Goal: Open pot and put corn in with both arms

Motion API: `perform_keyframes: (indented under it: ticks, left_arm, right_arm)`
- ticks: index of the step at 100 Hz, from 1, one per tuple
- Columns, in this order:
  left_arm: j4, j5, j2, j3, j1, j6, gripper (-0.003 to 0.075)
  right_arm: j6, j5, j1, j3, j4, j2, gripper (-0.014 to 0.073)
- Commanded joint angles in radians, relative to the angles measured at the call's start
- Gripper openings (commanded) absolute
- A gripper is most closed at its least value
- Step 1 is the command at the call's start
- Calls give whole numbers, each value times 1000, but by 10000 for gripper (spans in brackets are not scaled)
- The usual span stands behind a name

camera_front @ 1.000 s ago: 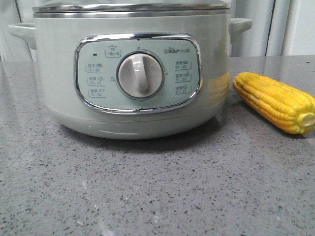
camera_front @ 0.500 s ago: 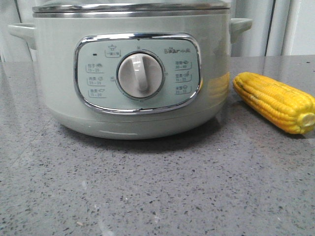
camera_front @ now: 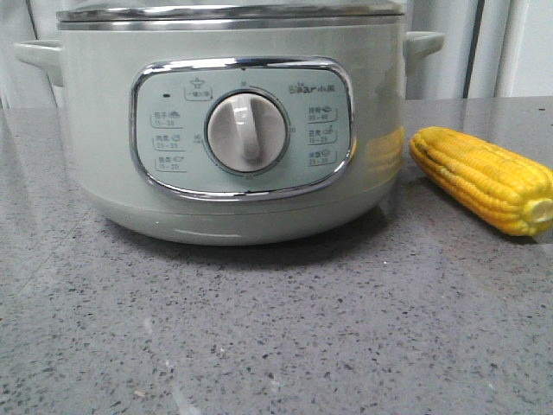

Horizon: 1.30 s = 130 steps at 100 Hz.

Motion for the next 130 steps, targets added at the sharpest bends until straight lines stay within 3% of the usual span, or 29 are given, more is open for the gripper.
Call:
perform_keyframes:
  ticks: [1,34,65,88,95,107,114,130]
  left_arm:
    - [5,-45,-16,-76,-1,-1,-21]
    - [5,176,160,-329,-1,-1,-21]
    - [5,163,381,-444,-1,-1,-20]
    - [3,84,491,-451,-1,-1,-13]
    - [3,51,506,-451,-1,-1,47]
    - [3,-2,531,-451,-5,-1,279]
    - [-1,-47,547,-451,-9,-5,375]
    - [2,-167,596,-461,-65,-5,397]
  right_arm:
    - [-4,-26,-3,-58,-7,-22,-64]
    - [-4,218,-3,-252,-7,66,-63]
    - [-4,343,-3,-450,-5,366,-64]
    - [-4,230,-3,-493,6,495,-64]
    - [-4,213,-3,-493,6,516,-64]
    - [-4,213,-3,-493,6,545,-64]
    - [-4,208,-3,-491,6,555,-64]
    - [-4,208,-3,-490,6,563,-64]
